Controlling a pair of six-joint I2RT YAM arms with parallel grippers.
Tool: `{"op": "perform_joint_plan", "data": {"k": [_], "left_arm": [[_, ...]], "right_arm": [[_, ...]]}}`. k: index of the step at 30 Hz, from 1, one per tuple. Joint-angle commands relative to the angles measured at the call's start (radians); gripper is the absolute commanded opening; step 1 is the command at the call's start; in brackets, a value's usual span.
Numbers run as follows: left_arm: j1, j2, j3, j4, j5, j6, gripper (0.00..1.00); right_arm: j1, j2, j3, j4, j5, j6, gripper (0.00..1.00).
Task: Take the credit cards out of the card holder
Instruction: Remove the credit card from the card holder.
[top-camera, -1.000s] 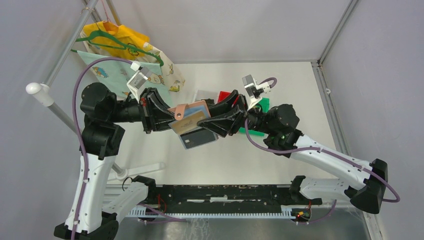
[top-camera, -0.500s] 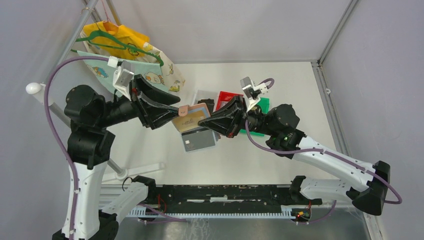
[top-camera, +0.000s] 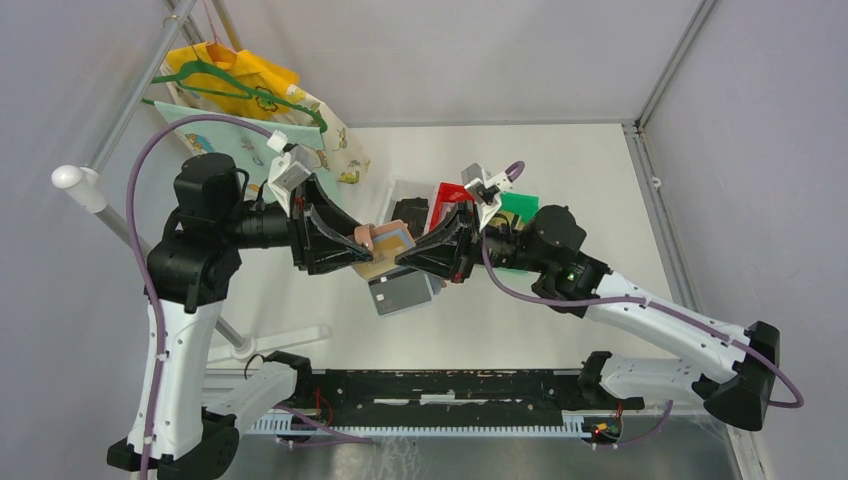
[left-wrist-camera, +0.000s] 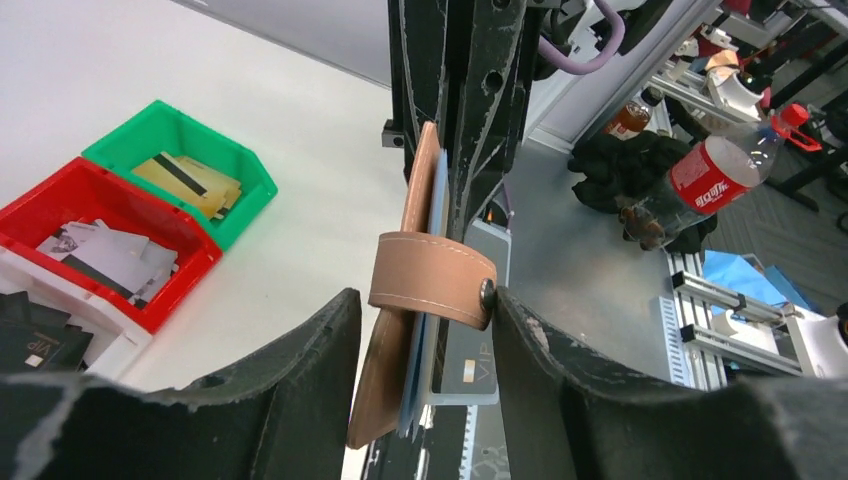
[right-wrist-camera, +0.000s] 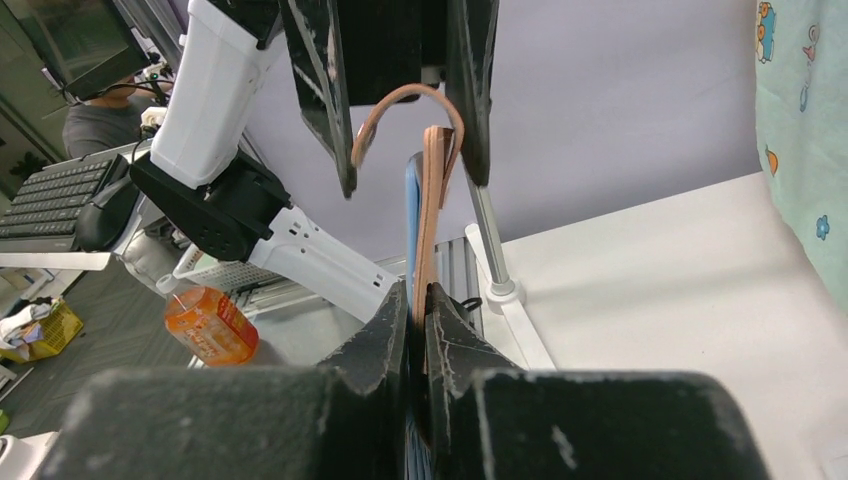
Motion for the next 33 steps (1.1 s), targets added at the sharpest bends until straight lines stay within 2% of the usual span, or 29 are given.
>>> {"op": "perform_joint_plan", "data": {"k": [1,7,14,18,23,28,33], "left_arm": [[-0.002,-0.030,0.034,-0.206,0.008,0.232,0.56],[-0.002,-0.052,0.020,-0.373,0.022,0.396,0.53],[-0.002,-0.069,-0.003,-0.360,0.016,0.410,0.42],[-0.002,-0.093,-0.059,-0.153,0.002,0.231,0.31],[-0.001,-0.109,-0.124,0.095,0.011,-0.024,0.21],[-0.002,-0.083,-0.163,0.267,0.051,-0.265,0.16],[-0.002,-0.061,-0.173,0.338,0.102,-0.369,0.19]], "right_arm": [[0.000,0.002,0.088,0.048,-0.011,-0.014,0.06],[-0.003,0.041,0.148,0.003,-0.034,-0.012,0.05],[-0.003,0.108,0.208,-0.029,-0.086,0.030,0.05],[-0.003,0.136,0.221,-0.057,-0.101,0.042,0.05],[-0.003,0.129,0.205,-0.049,-0.122,0.048,0.05],[-0.003,0.113,0.188,-0.035,-0.122,0.049,0.05],[-0.002,0.111,0.183,-0.038,-0.118,0.054,0.05]]}}
